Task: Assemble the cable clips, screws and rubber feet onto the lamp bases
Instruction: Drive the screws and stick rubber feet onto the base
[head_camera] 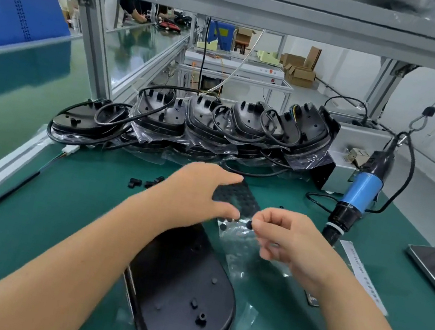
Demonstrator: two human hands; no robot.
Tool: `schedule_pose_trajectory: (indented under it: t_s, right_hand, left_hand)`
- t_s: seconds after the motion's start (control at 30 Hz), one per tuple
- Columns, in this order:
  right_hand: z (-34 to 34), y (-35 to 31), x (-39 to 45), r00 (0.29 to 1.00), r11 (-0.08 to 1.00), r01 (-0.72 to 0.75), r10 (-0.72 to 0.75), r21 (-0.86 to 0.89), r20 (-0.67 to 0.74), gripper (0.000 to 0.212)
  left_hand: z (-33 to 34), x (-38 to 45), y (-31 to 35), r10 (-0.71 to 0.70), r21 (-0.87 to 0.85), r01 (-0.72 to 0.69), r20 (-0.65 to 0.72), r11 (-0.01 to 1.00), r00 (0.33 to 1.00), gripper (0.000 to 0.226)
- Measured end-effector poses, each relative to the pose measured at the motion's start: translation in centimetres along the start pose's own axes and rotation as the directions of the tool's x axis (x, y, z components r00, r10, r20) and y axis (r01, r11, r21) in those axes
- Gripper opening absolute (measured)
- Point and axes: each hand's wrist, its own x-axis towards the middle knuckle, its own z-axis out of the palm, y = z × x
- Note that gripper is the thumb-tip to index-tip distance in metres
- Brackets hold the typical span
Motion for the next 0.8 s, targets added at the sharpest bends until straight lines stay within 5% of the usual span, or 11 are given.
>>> schedule_pose_trajectory:
  t_s: [0.13, 0.3, 0.8]
  right_hand:
    - [2.9, -0.5, -0.6, 0.986, 0.986, -0.143, 0.133, 0.091, 0.104, 0.022]
    - [5.6, -1.5, 0.1, 0.987, 0.980, -0.139, 0.149, -0.142, 0.062, 0.024]
    - [6.8, -1.8, -0.1, 0.989, 0.932, -0.142, 0.148, -0.334, -0.006, 0.018]
  left_hand:
    - [-1.7, -2.5, -3.1, -0.153, -0.242, 0.108, -0.175, 0.964, 0.973, 0.038]
    - [0.3, -4.5, -5.0, -0.249, -0.357, 0.186, -0.137, 0.915, 0.959, 0.021]
    - [1.1, -5.1, -5.7, -0.289, -0.502, 0.188, -0.131, 0.844, 0.948, 0.017]
